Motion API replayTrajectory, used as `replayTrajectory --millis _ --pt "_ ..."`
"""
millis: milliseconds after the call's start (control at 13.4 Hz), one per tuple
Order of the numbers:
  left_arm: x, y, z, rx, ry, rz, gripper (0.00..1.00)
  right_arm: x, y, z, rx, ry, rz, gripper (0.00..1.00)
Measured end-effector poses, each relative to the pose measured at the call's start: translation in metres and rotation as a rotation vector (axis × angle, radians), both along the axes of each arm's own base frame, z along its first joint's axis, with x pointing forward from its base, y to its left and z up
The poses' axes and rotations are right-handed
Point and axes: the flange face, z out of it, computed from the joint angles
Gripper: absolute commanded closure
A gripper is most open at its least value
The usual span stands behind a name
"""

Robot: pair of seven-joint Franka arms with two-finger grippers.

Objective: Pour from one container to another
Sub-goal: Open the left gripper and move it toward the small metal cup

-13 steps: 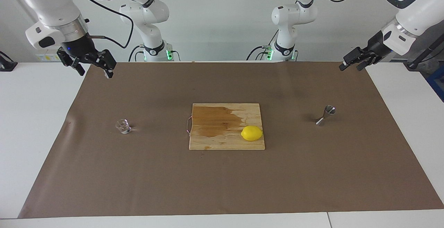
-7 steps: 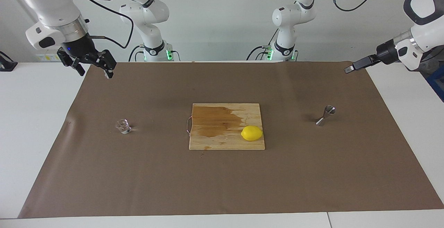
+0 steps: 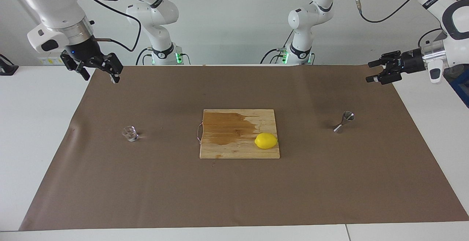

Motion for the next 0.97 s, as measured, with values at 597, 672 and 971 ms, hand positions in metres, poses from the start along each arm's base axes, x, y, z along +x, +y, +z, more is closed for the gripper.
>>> replayTrajectory --millis 597,672,971 --pt "0.016 0.047 -0.060 -0.038 0.262 0.258 0.00 0.001 0.000 -0.001 -0.002 0.002 0.000 0.00" --pt "0.018 0.051 -0.064 -0.070 0.264 0.273 0.00 0.001 0.000 -0.001 -0.002 0.002 0.000 0.00" --pt "0.033 0.066 -0.071 -0.201 0.233 0.379 0.00 0.001 -0.001 -0.002 -0.021 0.005 0.001 0.00"
